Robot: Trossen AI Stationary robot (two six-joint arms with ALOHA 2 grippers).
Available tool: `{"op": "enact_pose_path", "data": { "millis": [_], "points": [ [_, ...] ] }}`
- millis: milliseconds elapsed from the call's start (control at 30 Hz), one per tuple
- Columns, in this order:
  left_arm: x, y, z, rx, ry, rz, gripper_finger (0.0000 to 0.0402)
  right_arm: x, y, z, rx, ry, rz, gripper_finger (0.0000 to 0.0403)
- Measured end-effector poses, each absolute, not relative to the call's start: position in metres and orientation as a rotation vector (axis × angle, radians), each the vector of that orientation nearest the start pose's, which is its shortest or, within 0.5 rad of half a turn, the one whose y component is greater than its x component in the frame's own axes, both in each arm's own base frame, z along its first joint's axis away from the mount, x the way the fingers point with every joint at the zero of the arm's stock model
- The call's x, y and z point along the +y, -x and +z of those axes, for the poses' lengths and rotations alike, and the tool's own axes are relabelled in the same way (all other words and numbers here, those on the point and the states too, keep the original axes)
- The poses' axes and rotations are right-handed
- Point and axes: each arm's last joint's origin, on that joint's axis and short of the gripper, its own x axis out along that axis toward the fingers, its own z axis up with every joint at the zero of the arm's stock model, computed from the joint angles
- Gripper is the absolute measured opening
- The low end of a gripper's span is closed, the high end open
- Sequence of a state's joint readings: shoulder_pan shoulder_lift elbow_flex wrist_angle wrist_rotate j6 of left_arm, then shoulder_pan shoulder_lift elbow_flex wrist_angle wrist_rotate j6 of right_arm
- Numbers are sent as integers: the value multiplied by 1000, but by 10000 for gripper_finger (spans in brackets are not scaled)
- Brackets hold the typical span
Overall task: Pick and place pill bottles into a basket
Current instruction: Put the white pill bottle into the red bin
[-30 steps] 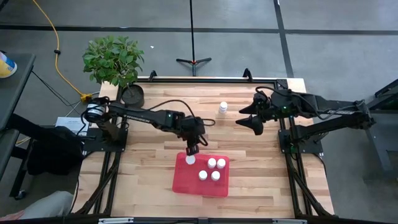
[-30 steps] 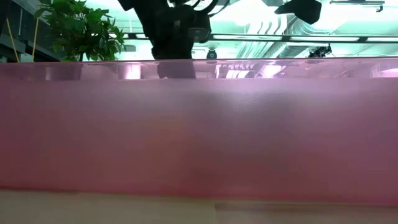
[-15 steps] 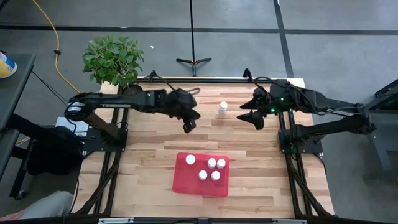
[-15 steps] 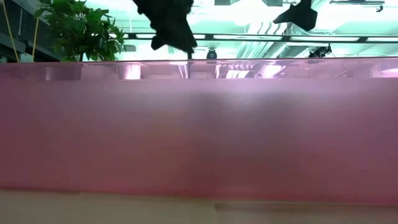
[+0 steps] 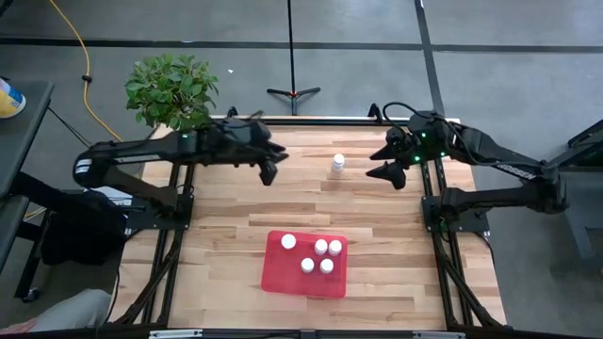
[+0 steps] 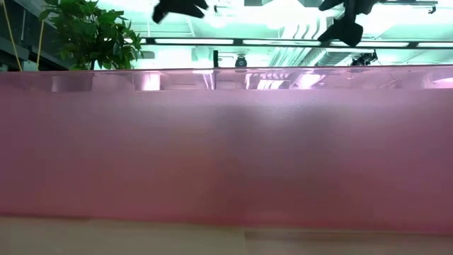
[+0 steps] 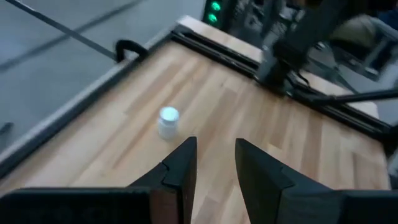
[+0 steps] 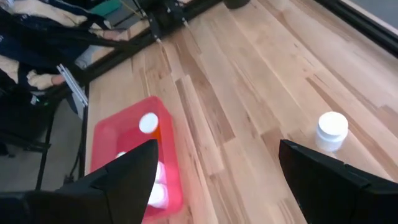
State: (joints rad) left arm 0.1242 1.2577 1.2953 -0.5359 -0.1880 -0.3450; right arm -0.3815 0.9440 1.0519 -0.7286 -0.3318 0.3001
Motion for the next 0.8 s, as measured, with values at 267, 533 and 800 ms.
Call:
{"op": "enact_pose_path", "data": {
  "millis": [267,533,800],
  "points": [
    [33,-217,405,362,316,407,145,-64,-166,346,593,-481,-138,323],
    [28,-183,412,379,312,416,145,-67,-164,345,605,-474,-154,323],
    [12,-147,404,342,321,419,145,-68,-161,347,580,-450,-156,323]
  ]
}}
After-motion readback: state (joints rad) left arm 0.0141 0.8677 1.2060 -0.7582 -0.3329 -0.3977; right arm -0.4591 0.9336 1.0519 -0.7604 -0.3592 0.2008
